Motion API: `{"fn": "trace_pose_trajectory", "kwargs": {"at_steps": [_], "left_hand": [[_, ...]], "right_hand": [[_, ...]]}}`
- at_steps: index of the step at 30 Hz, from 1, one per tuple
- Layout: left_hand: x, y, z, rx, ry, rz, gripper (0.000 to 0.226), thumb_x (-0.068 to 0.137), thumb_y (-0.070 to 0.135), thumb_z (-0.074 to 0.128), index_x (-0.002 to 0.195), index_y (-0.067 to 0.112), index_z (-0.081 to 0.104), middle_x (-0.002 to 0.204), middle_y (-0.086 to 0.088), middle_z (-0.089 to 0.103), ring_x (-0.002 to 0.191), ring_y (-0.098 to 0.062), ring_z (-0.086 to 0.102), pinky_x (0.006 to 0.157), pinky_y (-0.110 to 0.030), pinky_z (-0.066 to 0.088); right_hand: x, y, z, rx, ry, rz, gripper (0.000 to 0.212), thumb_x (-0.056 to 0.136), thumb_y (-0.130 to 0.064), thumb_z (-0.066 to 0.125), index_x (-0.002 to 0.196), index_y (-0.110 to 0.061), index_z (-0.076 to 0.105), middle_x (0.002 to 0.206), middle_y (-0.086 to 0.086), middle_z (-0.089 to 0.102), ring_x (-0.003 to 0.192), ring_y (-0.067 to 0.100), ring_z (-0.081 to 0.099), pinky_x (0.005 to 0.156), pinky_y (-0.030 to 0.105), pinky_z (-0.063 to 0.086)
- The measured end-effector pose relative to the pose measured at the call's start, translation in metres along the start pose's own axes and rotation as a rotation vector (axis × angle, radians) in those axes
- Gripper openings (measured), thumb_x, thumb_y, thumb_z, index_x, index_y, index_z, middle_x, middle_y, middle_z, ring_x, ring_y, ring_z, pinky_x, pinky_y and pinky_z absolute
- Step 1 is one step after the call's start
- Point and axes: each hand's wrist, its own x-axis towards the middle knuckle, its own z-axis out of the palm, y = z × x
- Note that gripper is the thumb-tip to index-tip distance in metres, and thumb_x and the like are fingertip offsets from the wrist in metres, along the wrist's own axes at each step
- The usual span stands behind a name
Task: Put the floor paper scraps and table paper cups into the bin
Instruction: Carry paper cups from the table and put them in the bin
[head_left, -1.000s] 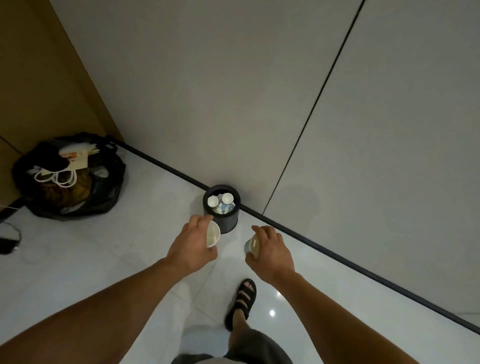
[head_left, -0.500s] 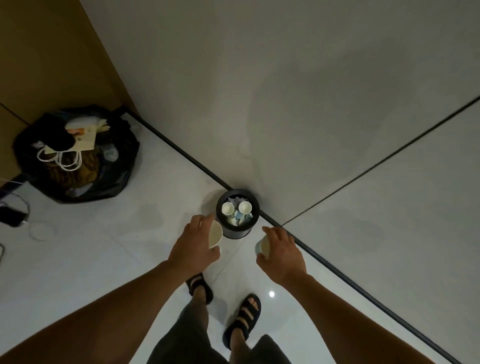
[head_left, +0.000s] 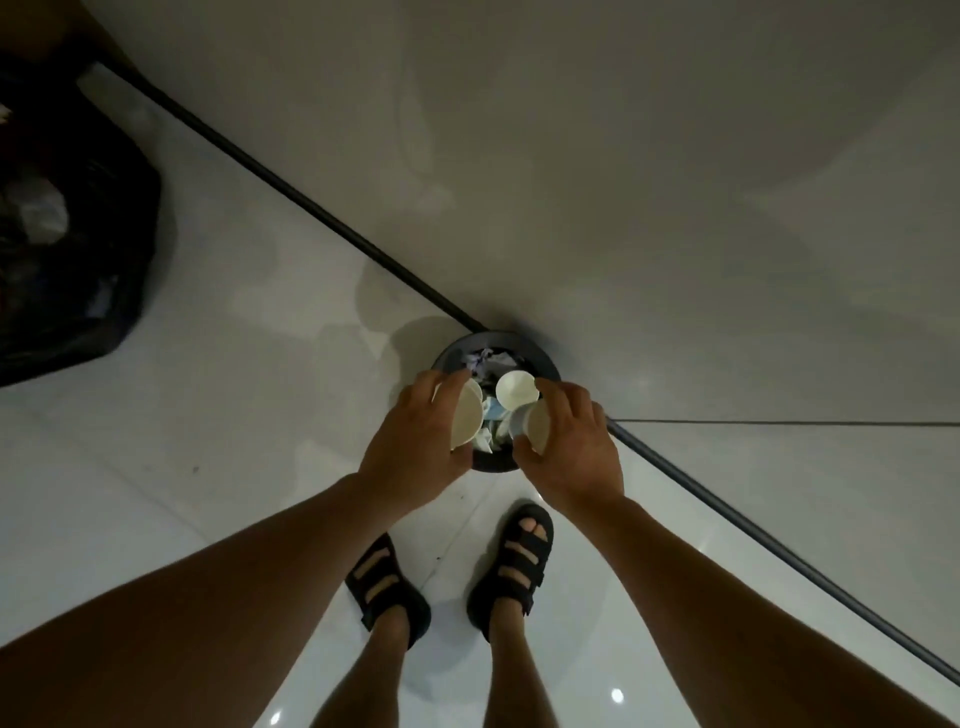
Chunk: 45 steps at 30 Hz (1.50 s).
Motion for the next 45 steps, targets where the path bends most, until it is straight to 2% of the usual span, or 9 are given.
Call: {"fn": "trace_pose_trajectory", "kwargs": {"at_steps": [6, 10, 14, 17, 19, 23, 27, 33, 45], "left_hand": [[0.064, -0.058, 0.109, 0.057, -0.016, 0.052, 0.085, 0.074, 0.026, 0.078, 0.145, 0.016, 0.032, 0.137, -0.012, 0.042, 0.122, -0.030, 0.046, 0.090, -0.027, 0.039], [0.075, -0.076, 0.134, 0.115, -0.005, 0.084, 0.084, 0.070, 0.024, 0.081, 0.141, 0.009, 0.039, 0.134, -0.018, 0.044, 0.121, -0.036, 0.044, 0.093, -0.041, 0.045], [0.083, -0.088, 0.148, 0.248, -0.001, 0.109, 0.079, 0.067, 0.021, 0.080, 0.137, 0.009, 0.045, 0.131, -0.018, 0.048, 0.123, -0.037, 0.043, 0.099, -0.044, 0.038], [0.092, -0.093, 0.154, 0.357, 0.013, 0.134, 0.079, 0.073, 0.033, 0.069, 0.142, 0.011, 0.038, 0.138, -0.018, 0.043, 0.132, -0.037, 0.035, 0.105, -0.048, 0.032], [0.096, -0.093, 0.159, 0.416, -0.004, 0.120, 0.082, 0.076, 0.047, 0.056, 0.146, 0.012, 0.031, 0.147, -0.019, 0.035, 0.140, -0.039, 0.023, 0.109, -0.052, 0.027], [0.092, -0.101, 0.175, 0.506, -0.015, 0.132, 0.082, 0.086, 0.062, 0.034, 0.152, 0.015, 0.018, 0.158, -0.018, 0.012, 0.146, -0.037, 0.004, 0.113, -0.056, 0.016], [0.092, -0.106, 0.182, 0.544, -0.005, 0.150, 0.077, 0.091, 0.060, 0.028, 0.153, 0.017, 0.011, 0.159, -0.018, 0.007, 0.147, -0.037, 0.000, 0.114, -0.056, 0.009], [0.082, -0.088, 0.157, 0.472, -0.075, 0.083, 0.077, 0.092, 0.061, 0.026, 0.153, 0.019, 0.003, 0.160, -0.016, 0.006, 0.147, -0.035, 0.001, 0.112, -0.058, 0.016], [0.050, 0.063, -0.024, 0.360, -0.198, -0.028, 0.073, 0.093, 0.060, 0.029, 0.152, 0.023, 0.005, 0.161, -0.004, -0.002, 0.147, -0.028, -0.006, 0.115, -0.055, 0.010]], "right_hand": [[0.078, 0.058, 0.104, -0.086, -0.004, -0.066, 0.073, 0.082, -0.040, 0.071, 0.143, -0.021, 0.036, 0.137, 0.006, 0.044, 0.122, 0.026, 0.045, 0.092, 0.031, 0.043], [0.103, 0.072, 0.125, -0.152, -0.003, -0.152, 0.076, 0.081, -0.039, 0.072, 0.144, -0.018, 0.037, 0.139, 0.011, 0.043, 0.126, 0.033, 0.042, 0.100, 0.041, 0.044], [0.119, 0.086, 0.131, -0.187, 0.049, -0.226, 0.072, 0.080, -0.035, 0.074, 0.142, -0.013, 0.044, 0.136, 0.014, 0.048, 0.123, 0.035, 0.046, 0.098, 0.045, 0.045], [0.125, 0.098, 0.135, -0.194, 0.118, -0.323, 0.073, 0.080, -0.039, 0.073, 0.141, -0.009, 0.047, 0.137, 0.018, 0.049, 0.125, 0.039, 0.047, 0.100, 0.050, 0.041], [0.127, 0.105, 0.142, -0.228, 0.096, -0.363, 0.077, 0.083, -0.046, 0.066, 0.145, -0.010, 0.041, 0.148, 0.018, 0.041, 0.137, 0.039, 0.037, 0.110, 0.050, 0.029], [0.127, 0.118, 0.155, -0.395, -0.038, -0.336, 0.093, 0.082, -0.064, 0.042, 0.156, -0.019, 0.008, 0.163, 0.013, 0.005, 0.150, 0.031, -0.003, 0.116, 0.054, 0.005], [0.128, 0.121, 0.163, -0.443, -0.053, -0.320, 0.094, 0.081, -0.071, 0.025, 0.156, -0.023, -0.005, 0.163, 0.013, -0.006, 0.150, 0.029, -0.012, 0.115, 0.057, -0.002], [0.114, 0.104, 0.138, -0.381, -0.129, -0.244, 0.108, 0.082, -0.063, 0.057, 0.153, -0.030, -0.017, 0.161, 0.008, -0.021, 0.146, 0.028, -0.026, 0.113, 0.058, -0.007], [0.010, 0.041, -0.033, -0.173, -0.210, -0.010, 0.088, 0.087, -0.075, 0.033, 0.150, -0.039, -0.017, 0.163, -0.001, -0.014, 0.147, 0.022, -0.023, 0.116, 0.049, -0.005]]}}
